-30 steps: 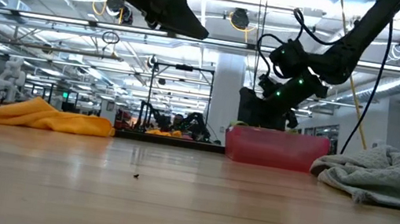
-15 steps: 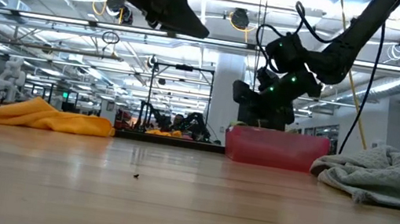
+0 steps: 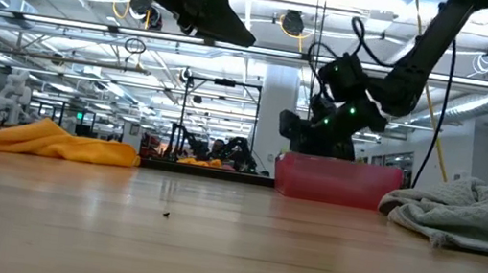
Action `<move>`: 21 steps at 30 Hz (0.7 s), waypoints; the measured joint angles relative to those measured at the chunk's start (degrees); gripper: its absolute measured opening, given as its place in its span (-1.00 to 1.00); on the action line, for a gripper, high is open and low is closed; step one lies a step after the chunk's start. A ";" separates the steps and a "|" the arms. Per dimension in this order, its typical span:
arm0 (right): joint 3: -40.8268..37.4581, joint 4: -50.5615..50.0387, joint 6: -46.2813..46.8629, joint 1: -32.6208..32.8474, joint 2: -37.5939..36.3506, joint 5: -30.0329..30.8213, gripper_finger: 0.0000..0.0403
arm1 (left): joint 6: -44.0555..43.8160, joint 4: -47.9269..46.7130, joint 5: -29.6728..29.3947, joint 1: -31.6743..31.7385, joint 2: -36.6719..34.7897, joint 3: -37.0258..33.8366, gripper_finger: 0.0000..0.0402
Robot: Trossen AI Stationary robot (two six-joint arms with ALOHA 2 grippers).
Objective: Fold microfiber towels
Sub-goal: Stack the dark green microfiber cloth on the top light green microfiber cloth in the red bin
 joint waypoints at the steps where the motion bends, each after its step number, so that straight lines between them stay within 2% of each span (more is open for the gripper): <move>1: 0.00 -0.06 0.76 -0.15 0.82 -0.05 -1.00 | -0.02 -0.04 0.00 -0.01 0.00 0.00 -0.54; 9: 0.02 1.59 2.38 -0.75 3.70 -1.53 -1.00 | 0.39 -0.01 0.04 -0.64 0.00 0.00 -0.54; 16: 0.00 3.63 -3.02 0.26 -1.48 -0.97 -1.00 | 0.38 -0.05 0.00 -0.60 0.00 0.00 -0.54; 21: 0.01 3.29 -5.23 0.68 -3.13 3.09 -1.00 | 0.38 -0.07 0.00 -0.60 0.00 0.00 -0.54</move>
